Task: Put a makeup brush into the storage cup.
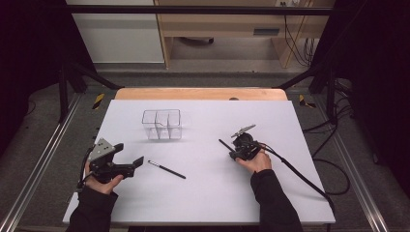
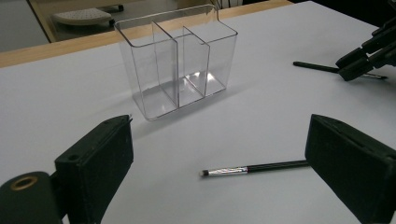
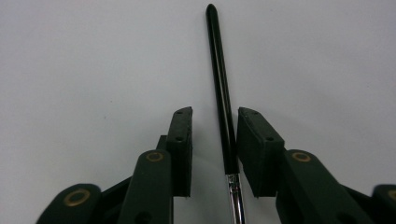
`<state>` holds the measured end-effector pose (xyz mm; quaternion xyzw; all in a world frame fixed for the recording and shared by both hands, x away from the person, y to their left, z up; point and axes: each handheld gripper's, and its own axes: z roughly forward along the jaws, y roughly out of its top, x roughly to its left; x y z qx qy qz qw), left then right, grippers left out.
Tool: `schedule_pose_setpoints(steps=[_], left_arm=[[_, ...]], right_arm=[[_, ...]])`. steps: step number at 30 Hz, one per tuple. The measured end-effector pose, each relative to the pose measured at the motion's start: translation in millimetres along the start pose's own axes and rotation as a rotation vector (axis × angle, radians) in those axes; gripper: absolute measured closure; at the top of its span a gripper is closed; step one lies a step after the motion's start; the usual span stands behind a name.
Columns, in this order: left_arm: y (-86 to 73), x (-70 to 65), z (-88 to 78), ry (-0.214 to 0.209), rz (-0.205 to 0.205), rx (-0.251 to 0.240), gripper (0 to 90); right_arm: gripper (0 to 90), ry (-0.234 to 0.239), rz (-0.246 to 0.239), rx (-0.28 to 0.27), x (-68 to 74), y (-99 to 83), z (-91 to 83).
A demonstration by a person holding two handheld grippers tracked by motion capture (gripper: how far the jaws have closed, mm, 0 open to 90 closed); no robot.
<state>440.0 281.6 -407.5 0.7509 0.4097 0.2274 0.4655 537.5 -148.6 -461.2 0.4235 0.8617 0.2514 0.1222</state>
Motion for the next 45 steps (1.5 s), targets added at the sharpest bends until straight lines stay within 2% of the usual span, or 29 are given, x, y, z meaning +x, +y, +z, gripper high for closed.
schedule_pose_setpoints(steps=[4, 5, 11, 15, 18, 19, 20, 25, 27, 29, 33, 35, 36, 39, 40, 45], left_arm=[[-0.2, 0.1, 0.5, -0.001, 0.0, 0.003, 7.1], [-0.2, 0.1, 0.5, -0.001, 0.001, 0.004, 7.2], [-0.5, -0.5, 0.8, -0.004, 0.002, 0.007, 7.4], [-0.4, -0.3, 0.6, -0.006, 0.002, 0.007, 7.7], [-0.5, -0.4, 0.6, -0.007, 0.005, 0.008, 7.7], [-0.4, -0.7, 0.7, -0.009, 0.005, 0.008, 7.7], [-0.4, -1.2, 0.9, -0.01, 0.005, 0.008, 7.7], [-0.3, -2.6, 1.6, -0.016, 0.013, 0.013, 7.7], [-0.3, -2.8, 1.8, -0.018, 0.015, 0.015, 7.8], [-0.3, -2.8, 2.1, -0.019, 0.015, 0.017, 7.8], [-0.3, -2.8, 2.7, -0.022, 0.015, 0.02, 7.8], [-0.3, -3.0, 3.0, -0.022, 0.017, 0.023, 7.8], [-0.2, -3.1, 3.1, -0.024, 0.019, 0.025, 7.8], [-0.2, -3.0, 3.1, -0.026, 0.02, 0.028, 7.8], [-0.2, -2.9, 3.0, -0.028, 0.019, 0.028, 7.8], [-0.2, -2.1, 3.0, -0.033, 0.019, 0.033, 7.8]], right_arm=[[76.0, 0.002, 0.005, 0.01, -1.5, 0.6, -0.7], [80.8, 0.001, 0.006, 0.014, -1.8, 0.9, -0.9], [83.9, 0.007, -0.001, 0.016, -1.7, 0.8, -1.3], [84.1, 0.011, -0.032, 0.014, -0.9, -0.1, -1.8], [84.1, 0.054, -0.085, 0.025, 2.4, -2.5, -4.1], [84.1, 0.054, -0.085, 0.025, 2.4, -2.5, -4.1], [84.1, 0.074, -0.116, 0.027, 4.7, -4.3, -5.8], [83.9, 0.116, -0.146, 0.027, 9.1, -6.5, -8.3], [83.5, 0.106, -0.163, 0.042, 9.6, -7.0, -7.4], [80.0, 0.106, -0.159, 0.048, 9.3, -6.6, -8.0], [70.1, 0.079, -0.168, 0.048, 9.6, -3.9, -13.0], [68.6, 0.067, -0.172, 0.07, 10.3, 0.6, -16.9], [68.1, 0.063, -0.181, 0.099, 11.4, 6.0, -19.0], [67.9, 0.068, -0.19, 0.13, 12.6, 10.7, -18.5], [68.3, 0.063, -0.194, 0.167, 13.7, 14.6, -16.1], [71.4, 0.069, -0.207, 0.22, 14.5, 17.0, -5.8]])
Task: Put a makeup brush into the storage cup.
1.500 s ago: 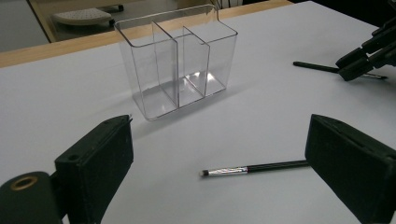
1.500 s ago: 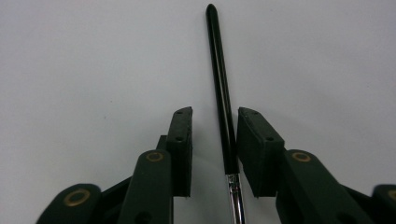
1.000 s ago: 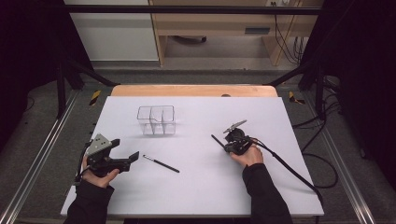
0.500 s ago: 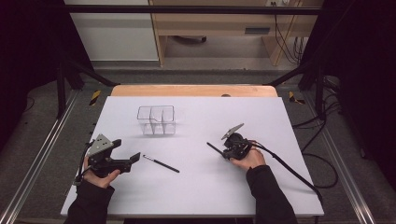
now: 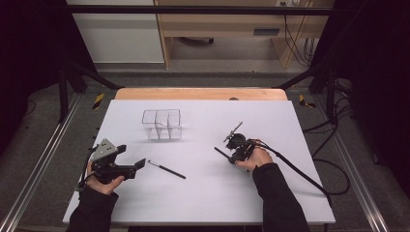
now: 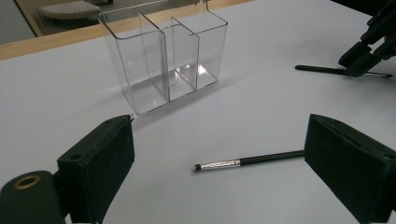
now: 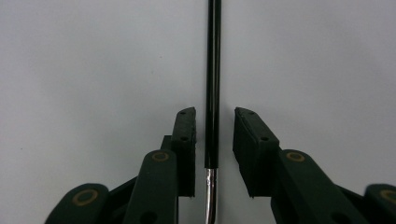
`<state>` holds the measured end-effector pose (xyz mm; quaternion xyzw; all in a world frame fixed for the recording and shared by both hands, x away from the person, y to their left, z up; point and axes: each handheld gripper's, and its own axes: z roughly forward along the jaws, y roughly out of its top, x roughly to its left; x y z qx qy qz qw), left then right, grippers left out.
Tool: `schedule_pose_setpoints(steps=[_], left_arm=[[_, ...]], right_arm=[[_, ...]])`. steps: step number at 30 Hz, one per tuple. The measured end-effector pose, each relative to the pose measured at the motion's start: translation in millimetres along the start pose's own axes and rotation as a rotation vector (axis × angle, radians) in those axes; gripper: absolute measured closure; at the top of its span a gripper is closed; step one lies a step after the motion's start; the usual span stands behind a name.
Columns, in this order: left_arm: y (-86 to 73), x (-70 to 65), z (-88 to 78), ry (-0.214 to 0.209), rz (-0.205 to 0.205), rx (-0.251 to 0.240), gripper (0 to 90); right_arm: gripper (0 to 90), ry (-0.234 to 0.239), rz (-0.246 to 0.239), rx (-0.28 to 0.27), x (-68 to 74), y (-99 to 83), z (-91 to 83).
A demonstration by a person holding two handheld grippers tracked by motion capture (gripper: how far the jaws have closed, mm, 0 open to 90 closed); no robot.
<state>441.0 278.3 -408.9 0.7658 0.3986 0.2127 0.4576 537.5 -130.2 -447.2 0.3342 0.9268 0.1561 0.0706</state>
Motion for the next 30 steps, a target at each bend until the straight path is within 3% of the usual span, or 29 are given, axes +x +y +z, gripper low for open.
schedule_pose_setpoints(steps=[12, 15, 16, 18, 22, 30], left_arm=[[-0.2, -1.1, 3.2, -0.006, 0.009, 0.022, 7.8], [-0.2, -0.9, 2.9, -0.007, 0.008, 0.022, 7.8], [-0.2, -0.9, 2.9, -0.006, 0.007, 0.021, 7.8], [-0.2, -0.9, 3.1, -0.006, 0.008, 0.023, 7.8], [-0.3, -1.0, 3.1, -0.005, 0.008, 0.025, 7.8], [0.6, -3.5, 2.9, -0.013, 0.005, 0.018, 7.8]], right_arm=[[83.4, 0.021, 0.01, 0.087, 0.7, 7.5, 2.4], [84.0, 0.015, -0.016, 0.101, 0.2, 9.9, 3.7], [84.1, 0.018, 0.012, 0.11, 2.0, 10.9, 2.9], [84.2, 0.019, 0.011, 0.109, 1.8, 10.6, 2.6], [84.2, 0.026, 0.001, 0.078, 2.3, 9.4, -0.1], [84.1, 0.049, -0.003, -0.07, 9.9, 3.9, -27.1]])
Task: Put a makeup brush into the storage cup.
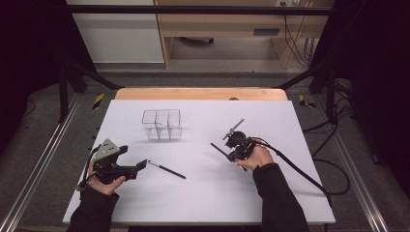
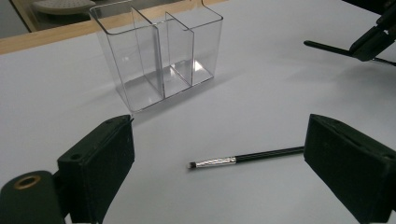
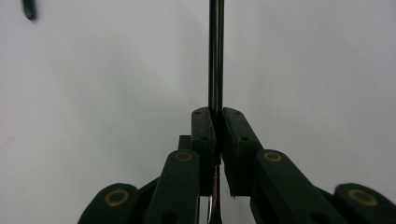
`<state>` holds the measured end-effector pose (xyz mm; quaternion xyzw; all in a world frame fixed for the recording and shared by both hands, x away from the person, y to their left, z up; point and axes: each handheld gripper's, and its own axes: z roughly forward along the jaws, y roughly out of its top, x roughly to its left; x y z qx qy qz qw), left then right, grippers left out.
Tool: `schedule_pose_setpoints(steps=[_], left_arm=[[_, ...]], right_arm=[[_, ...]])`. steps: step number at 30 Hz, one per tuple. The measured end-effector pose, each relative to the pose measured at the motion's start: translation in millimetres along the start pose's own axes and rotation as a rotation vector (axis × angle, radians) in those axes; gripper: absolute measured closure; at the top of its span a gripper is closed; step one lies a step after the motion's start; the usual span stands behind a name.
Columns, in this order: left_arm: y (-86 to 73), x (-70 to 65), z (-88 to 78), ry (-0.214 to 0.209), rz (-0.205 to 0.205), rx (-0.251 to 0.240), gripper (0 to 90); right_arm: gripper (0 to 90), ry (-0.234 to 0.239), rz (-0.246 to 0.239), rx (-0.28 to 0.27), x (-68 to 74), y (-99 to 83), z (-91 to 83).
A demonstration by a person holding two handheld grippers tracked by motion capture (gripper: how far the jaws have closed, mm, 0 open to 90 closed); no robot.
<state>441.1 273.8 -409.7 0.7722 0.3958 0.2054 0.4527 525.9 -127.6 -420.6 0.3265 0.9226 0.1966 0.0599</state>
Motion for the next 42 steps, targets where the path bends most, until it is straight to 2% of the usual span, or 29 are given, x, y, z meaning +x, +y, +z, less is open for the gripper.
schedule_pose_setpoints(steps=[5, 11, 14, 15, 22, 26, 31, 35, 39, 42], left_arm=[[0.8, -4.9, 1.0, -0.005, 0.003, -0.005, 7.8], [2.3, -13.6, 3.4, -0.024, 0.015, -0.009, 8.0], [3.7, -18.1, 4.4, -0.043, 0.018, -0.015, 8.0], [4.2, -19.9, 4.8, -0.051, 0.021, -0.013, 8.1], [7.2, -37.3, 9.0, -0.093, 0.058, -0.013, 8.1], [9.4, -44.9, 11.4, -0.112, 0.095, -0.003, 8.0], [13.5, -50.9, 15.8, -0.13, 0.141, 0.018, 8.1], [20.0, -55.9, 18.8, -0.128, 0.192, 0.037, 7.9], [27.1, -62.2, 22.6, -0.123, 0.26, 0.055, 7.8], [33.3, -66.8, 26.9, -0.131, 0.295, 0.069, 7.8]], right_arm=[[84.2, 0.007, -0.025, -0.09, 8.8, -6.2, -12.7], [84.2, 0.011, -0.053, -0.167, 19.7, -17.5, -21.7], [84.2, 0.022, -0.072, -0.199, 27.1, -22.8, -26.2], [84.2, 0.032, -0.082, -0.226, 32.1, -26.2, -30.1], [84.2, 0.07, -0.103, -0.296, 44.2, -33.9, -37.2], [84.2, 0.101, -0.113, -0.304, 49.4, -37.9, -35.5], [84.2, 0.12, -0.116, -0.281, 49.6, -36.4, -31.3], [84.2, 0.147, -0.11, -0.273, 47.4, -34.3, -32.4], [84.2, 0.154, -0.111, -0.26, 45.4, -32.9, -35.1], [84.2, 0.16, -0.112, -0.254, 45.0, -31.8, -37.4]])
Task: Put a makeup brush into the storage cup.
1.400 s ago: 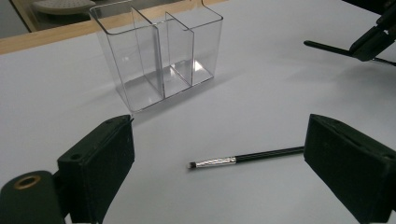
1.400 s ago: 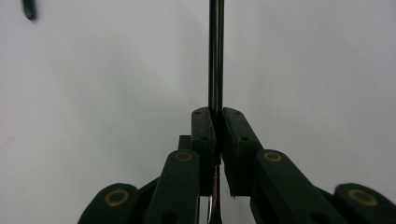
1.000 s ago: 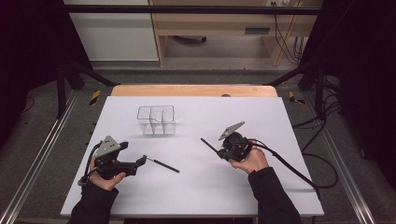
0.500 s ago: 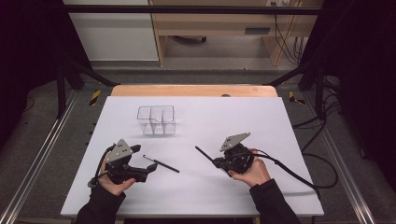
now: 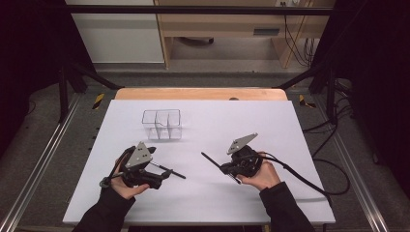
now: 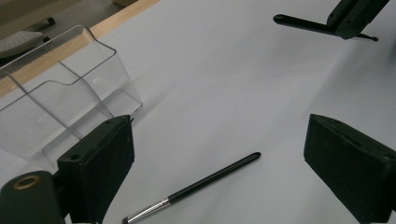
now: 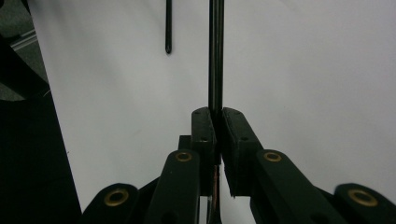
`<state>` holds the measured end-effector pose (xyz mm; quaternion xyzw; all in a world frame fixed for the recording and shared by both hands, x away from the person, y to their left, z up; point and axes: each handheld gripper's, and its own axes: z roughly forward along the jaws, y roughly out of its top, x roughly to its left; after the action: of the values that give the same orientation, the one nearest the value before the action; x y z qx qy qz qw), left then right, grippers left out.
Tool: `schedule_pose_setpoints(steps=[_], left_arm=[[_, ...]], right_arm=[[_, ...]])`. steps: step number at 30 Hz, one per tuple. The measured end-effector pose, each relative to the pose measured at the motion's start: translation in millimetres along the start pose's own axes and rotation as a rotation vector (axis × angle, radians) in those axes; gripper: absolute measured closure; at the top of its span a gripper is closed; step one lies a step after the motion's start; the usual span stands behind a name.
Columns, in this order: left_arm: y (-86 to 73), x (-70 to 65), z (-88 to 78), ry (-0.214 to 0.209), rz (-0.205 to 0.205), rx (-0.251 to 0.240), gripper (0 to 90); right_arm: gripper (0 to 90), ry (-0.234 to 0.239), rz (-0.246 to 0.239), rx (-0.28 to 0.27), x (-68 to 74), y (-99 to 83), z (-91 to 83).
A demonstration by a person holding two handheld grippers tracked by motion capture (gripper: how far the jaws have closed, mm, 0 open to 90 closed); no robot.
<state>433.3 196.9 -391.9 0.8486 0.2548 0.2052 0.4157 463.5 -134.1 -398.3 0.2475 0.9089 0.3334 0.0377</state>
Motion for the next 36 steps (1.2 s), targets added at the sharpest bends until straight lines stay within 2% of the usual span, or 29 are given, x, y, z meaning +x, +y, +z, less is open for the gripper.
schedule_pose_setpoints(steps=[1, 7, 12, 23, 36], left_arm=[[3.3, -1.2, 1.8, -0.001, 0.022, 0.011, 7.8], [17.2, -5.7, 5.8, -0.018, 0.094, 0.032, 7.6], [25.7, -9.9, 7.4, -0.016, 0.158, 0.061, 7.6], [37.5, -19.8, 17.2, -0.042, 0.246, 0.113, 7.7], [47.5, -39.3, 30.6, -0.062, 0.388, 0.183, 7.9]], right_arm=[[84.2, 0.001, -0.003, 0.005, 0.4, 1.0, -0.2], [84.2, 0.018, -0.025, 0.032, 2.8, 11.0, 2.5], [84.2, 0.031, -0.039, 0.052, 5.1, 19.5, 7.1], [84.2, 0.048, -0.054, 0.093, 7.5, 29.9, 16.1], [84.1, 0.079, -0.048, 0.132, 7.0, 33.8, 24.5]])
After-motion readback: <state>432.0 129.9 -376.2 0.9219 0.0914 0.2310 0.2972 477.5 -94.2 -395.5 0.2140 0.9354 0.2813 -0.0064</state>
